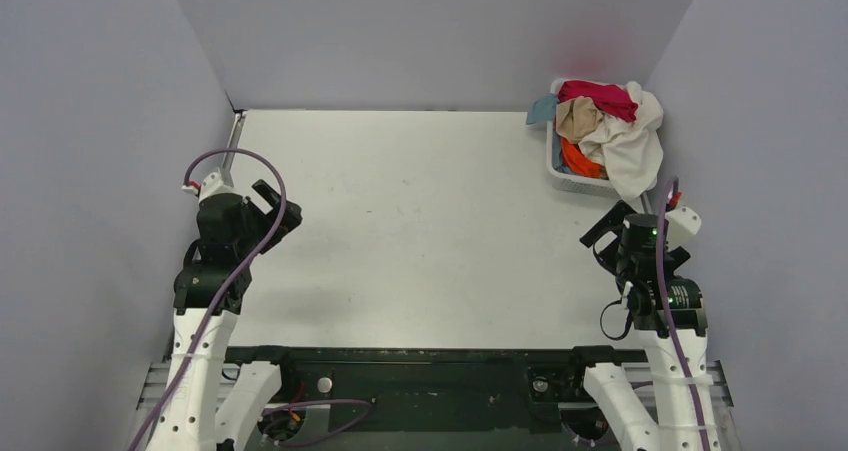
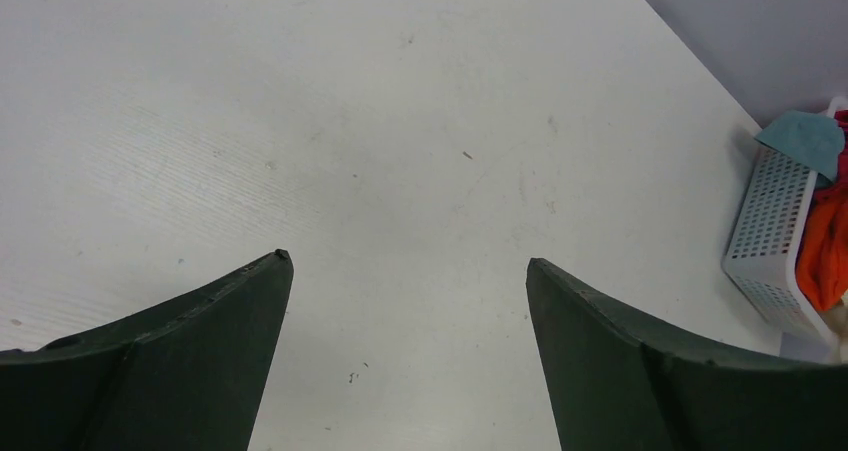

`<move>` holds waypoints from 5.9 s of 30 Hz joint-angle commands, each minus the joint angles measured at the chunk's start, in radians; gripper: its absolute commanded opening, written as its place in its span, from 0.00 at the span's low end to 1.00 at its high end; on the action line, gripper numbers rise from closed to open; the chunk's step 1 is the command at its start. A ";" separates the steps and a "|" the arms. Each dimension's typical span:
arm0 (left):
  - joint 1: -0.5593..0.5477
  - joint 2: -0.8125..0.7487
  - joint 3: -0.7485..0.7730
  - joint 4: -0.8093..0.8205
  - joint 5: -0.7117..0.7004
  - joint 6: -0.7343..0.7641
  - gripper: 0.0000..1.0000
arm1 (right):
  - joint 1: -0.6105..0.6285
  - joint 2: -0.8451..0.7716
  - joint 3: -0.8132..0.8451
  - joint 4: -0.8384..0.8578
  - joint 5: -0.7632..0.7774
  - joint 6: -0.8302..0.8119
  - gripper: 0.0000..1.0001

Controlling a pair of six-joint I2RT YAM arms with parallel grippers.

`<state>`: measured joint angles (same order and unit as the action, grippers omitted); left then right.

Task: Fold and stack the t-shirts
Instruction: Grab crumpled tshirt from bin with the right arm, then move the tshirt to the center of the board, then flatten out the tshirt

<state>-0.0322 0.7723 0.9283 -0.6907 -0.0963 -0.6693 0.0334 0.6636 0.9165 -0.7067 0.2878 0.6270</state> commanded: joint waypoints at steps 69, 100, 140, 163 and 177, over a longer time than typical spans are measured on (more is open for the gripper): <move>0.026 0.069 -0.155 0.518 0.088 -0.066 0.98 | -0.259 0.800 0.598 0.549 -0.006 -0.163 0.00; 0.027 0.081 -0.060 0.355 0.096 -0.079 0.98 | -0.279 0.600 1.212 0.516 0.292 -0.367 0.00; 0.026 -0.059 -0.031 0.022 0.068 -0.070 0.98 | 0.425 0.493 0.223 0.282 0.019 -0.015 0.53; -0.467 0.353 -0.272 0.266 0.068 -0.080 0.94 | 0.450 0.205 -0.303 0.161 -0.104 0.179 0.96; -0.504 0.573 -0.296 0.535 0.094 -0.024 0.75 | 0.794 0.127 -0.518 0.321 0.183 0.389 0.86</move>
<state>-0.5220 1.2964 0.6285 -0.2752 -0.0063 -0.7204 0.7578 0.7536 0.4370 -0.4786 0.3550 0.9478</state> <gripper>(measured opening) 0.781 0.879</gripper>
